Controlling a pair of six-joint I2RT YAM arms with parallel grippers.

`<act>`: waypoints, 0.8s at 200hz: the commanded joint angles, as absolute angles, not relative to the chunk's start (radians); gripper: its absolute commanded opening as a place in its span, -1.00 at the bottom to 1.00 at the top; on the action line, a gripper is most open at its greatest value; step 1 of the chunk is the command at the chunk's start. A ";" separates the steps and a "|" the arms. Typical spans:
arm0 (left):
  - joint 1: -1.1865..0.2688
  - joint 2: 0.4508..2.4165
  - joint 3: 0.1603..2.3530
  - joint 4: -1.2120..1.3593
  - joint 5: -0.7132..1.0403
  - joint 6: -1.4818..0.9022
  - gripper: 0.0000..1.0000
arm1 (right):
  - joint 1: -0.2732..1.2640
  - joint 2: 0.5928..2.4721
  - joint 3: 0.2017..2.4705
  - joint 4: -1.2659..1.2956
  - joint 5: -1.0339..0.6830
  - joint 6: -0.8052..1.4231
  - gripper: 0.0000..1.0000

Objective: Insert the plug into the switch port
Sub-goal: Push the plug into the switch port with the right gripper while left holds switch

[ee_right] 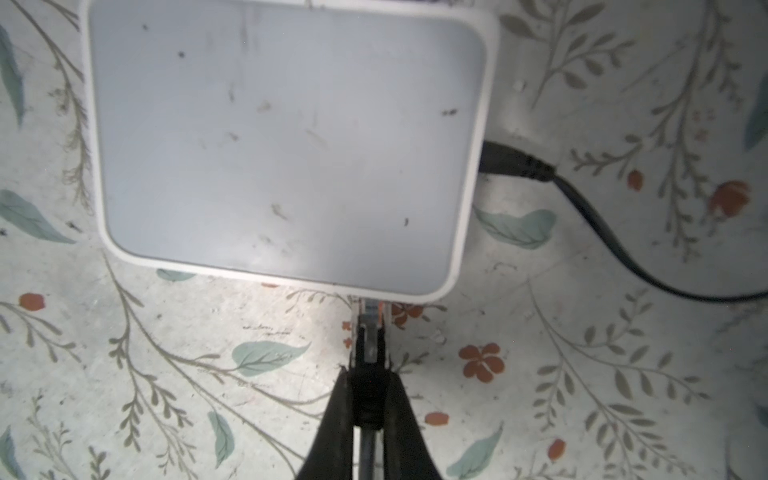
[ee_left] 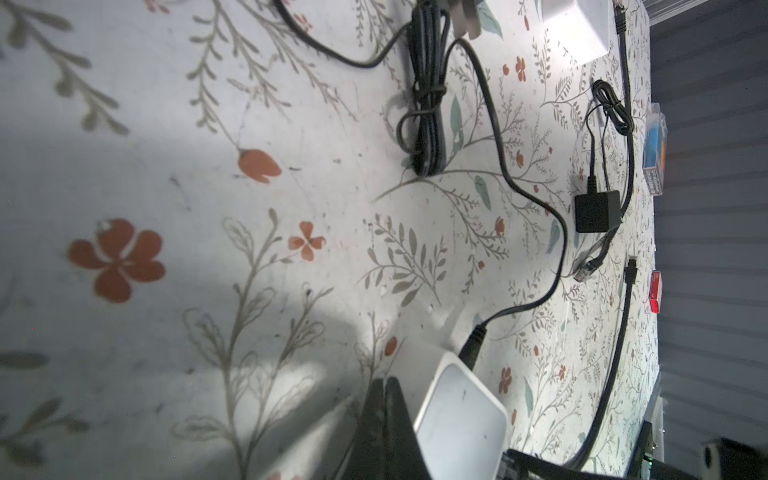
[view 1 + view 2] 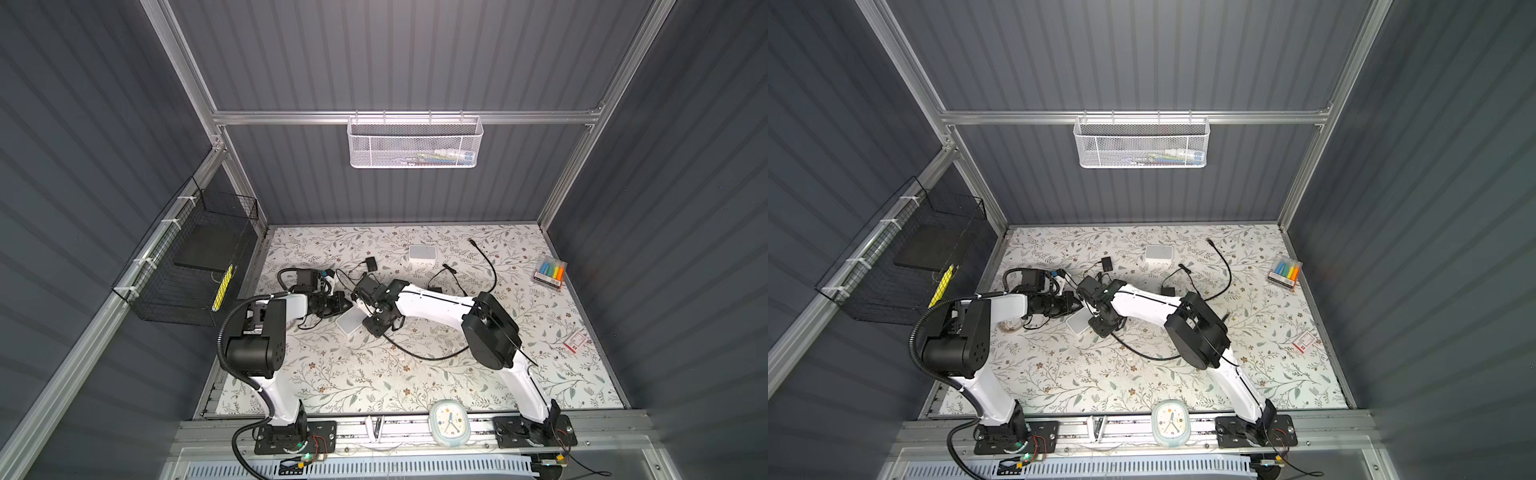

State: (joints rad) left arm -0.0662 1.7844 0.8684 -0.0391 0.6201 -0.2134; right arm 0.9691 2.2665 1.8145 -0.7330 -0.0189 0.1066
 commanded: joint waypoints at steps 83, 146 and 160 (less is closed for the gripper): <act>-0.063 1.806 0.858 -0.035 0.676 -0.218 -1.00 | 0.974 2.309 1.869 -0.742 0.035 0.121 -1.00; -0.063 1.805 0.853 -0.029 0.687 -0.224 -1.00 | 0.974 2.326 1.890 -0.749 0.041 0.133 -1.00; -0.063 1.802 0.848 -0.026 0.688 -0.224 -1.00 | 0.974 2.325 1.886 -0.746 0.041 0.135 -1.00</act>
State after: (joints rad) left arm -0.0635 1.7939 0.8684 -0.0170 0.6563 -0.2153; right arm 0.9695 2.3051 1.8633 -0.7486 0.0277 0.1234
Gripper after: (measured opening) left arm 0.048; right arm 0.119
